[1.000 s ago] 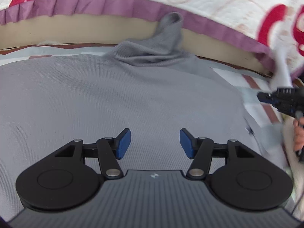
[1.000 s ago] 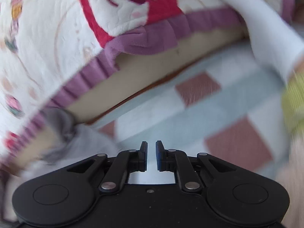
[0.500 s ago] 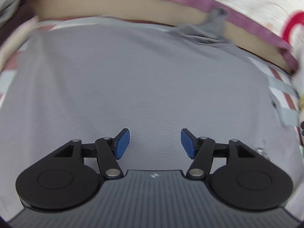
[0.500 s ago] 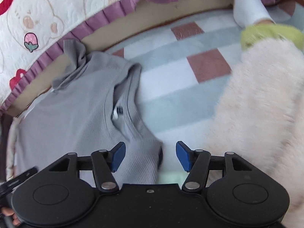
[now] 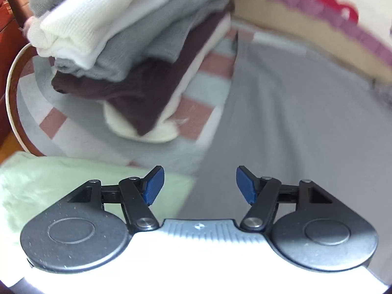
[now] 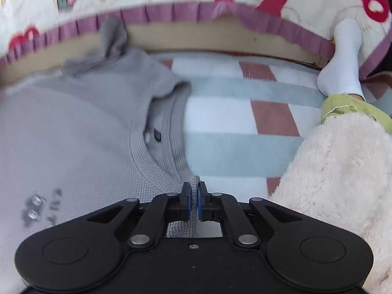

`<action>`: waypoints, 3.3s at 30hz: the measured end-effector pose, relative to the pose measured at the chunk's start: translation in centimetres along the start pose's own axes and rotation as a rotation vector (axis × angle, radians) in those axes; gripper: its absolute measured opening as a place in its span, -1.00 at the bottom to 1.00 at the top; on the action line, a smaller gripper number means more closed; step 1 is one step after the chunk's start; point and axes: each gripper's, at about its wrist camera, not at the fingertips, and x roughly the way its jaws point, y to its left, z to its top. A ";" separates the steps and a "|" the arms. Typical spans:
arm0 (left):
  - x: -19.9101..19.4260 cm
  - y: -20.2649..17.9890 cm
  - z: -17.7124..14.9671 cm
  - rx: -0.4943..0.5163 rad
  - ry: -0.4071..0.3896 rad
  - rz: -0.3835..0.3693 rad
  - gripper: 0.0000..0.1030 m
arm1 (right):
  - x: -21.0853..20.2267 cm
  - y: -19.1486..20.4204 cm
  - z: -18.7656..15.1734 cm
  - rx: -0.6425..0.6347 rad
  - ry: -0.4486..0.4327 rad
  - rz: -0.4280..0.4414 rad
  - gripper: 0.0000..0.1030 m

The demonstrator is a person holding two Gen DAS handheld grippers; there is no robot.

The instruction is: Fold clothes

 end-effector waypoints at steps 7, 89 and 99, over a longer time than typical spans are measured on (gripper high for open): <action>0.8 2.9 0.6 0.110 0.204 -0.051 0.33 | 0.0 -0.4 0.0 0.046 0.010 -0.026 -0.90; 8.1 -4.4 3.2 -0.329 -0.038 -0.471 0.10 | -1.0 5.8 1.4 -0.015 -0.279 0.063 -0.88; 8.0 -5.5 2.0 -0.262 -0.051 -0.485 -0.86 | 0.5 5.3 0.9 0.133 -0.203 0.215 -0.35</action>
